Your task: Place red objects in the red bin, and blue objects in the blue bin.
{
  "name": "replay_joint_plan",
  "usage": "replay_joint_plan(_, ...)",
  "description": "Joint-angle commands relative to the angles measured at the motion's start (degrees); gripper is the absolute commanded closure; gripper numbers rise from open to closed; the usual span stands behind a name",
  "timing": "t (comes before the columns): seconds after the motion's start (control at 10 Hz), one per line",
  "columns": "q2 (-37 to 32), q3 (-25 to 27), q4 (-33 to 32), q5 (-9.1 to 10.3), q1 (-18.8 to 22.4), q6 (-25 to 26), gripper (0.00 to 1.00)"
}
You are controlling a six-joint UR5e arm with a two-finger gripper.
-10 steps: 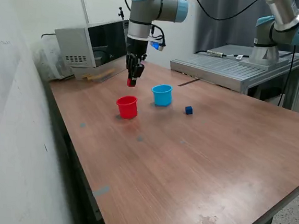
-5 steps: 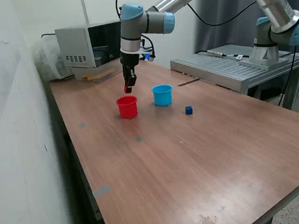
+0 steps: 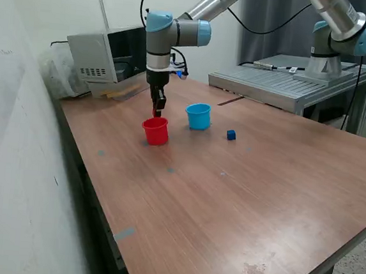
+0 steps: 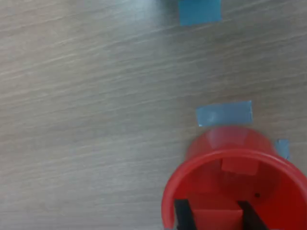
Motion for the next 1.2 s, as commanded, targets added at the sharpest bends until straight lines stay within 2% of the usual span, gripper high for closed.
replay_joint_plan(0.0,0.2,-0.5,-0.2,0.23,0.5,0.1,1.00)
replay_joint_plan(0.3,0.2,-0.3,-0.3,0.23,1.2,0.1,1.00)
replay_joint_plan(0.4,0.2,-0.4,-0.3,0.23,1.5,0.1,0.00)
replay_joint_plan(0.9,-0.5,-1.0,0.0,0.14,2.3,0.1,0.00)
replay_joint_plan(1.1,-8.3,2.7,0.3,0.32,2.2,0.2,0.00)
